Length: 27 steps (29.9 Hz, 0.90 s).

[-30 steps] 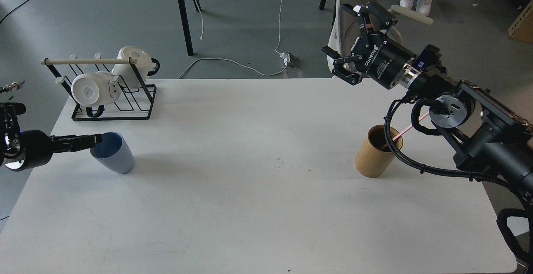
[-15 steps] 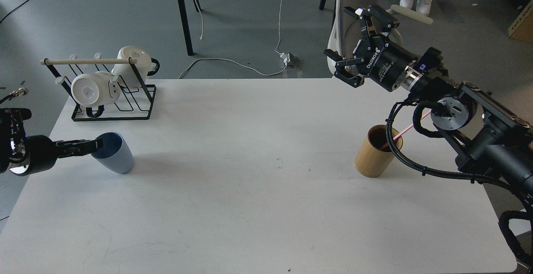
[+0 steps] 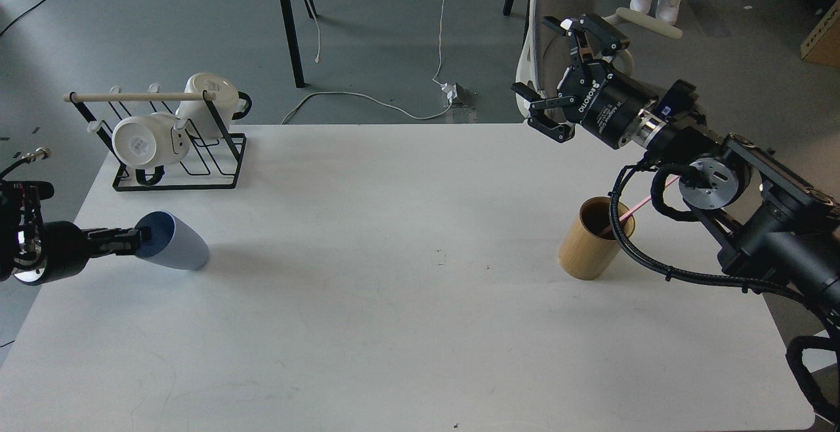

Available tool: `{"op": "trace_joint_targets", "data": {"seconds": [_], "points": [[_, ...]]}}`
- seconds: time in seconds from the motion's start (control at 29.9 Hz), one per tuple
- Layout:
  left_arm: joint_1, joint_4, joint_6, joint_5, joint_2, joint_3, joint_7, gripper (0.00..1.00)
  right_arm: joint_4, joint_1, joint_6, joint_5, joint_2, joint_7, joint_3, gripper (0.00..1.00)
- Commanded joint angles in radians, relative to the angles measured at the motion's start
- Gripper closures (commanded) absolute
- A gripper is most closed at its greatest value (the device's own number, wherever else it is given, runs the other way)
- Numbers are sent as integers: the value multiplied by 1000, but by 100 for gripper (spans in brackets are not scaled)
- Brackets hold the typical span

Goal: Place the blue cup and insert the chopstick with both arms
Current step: 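Lift the blue cup and carry it toward the table center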

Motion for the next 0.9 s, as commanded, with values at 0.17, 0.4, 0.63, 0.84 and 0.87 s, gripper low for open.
{"op": "trace_joint_targets", "data": {"seconds": [0.17, 0.4, 0.63, 0.84, 0.87], "points": [[-15, -96, 28, -8, 30, -18, 0, 100, -11, -6, 0, 0, -2, 0, 6, 1], [-218, -314, -2, 108, -45, -6, 0, 100, -101, 23, 0, 0, -46, -2, 99, 1], [-425, -80, -151, 285, -402, 83, 0, 100, -127, 26, 0, 0, -57, -8, 168, 1], [-572, -41, -228, 366, -622, 248, 0, 100, -127, 30, 0, 0, -60, -9, 167, 1], [-581, -41, -229, 366, -646, 268, 0, 100, -127, 32, 0, 0, -61, -9, 165, 1]]}}
